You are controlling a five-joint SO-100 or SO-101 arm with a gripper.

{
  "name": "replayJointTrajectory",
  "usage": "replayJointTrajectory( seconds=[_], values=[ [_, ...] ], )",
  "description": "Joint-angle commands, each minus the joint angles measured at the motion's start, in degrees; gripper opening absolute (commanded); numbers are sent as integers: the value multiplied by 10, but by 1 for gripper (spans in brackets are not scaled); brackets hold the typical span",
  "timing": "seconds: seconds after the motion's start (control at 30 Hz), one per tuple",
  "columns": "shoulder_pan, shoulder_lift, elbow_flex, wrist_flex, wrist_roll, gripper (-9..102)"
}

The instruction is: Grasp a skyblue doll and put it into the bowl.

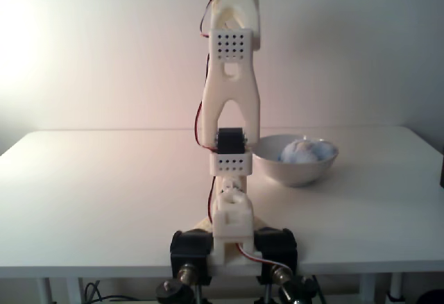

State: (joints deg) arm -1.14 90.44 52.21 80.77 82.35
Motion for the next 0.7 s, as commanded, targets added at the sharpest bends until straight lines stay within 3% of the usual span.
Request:
replayJointTrajectory(
  seconds=[0.0,0.37,0.67],
  values=[
    [-32,25,-24,-7,4,2],
    [-83,175,12,3,3,2],
    [-79,432,231,-4,4,2]
  ],
)
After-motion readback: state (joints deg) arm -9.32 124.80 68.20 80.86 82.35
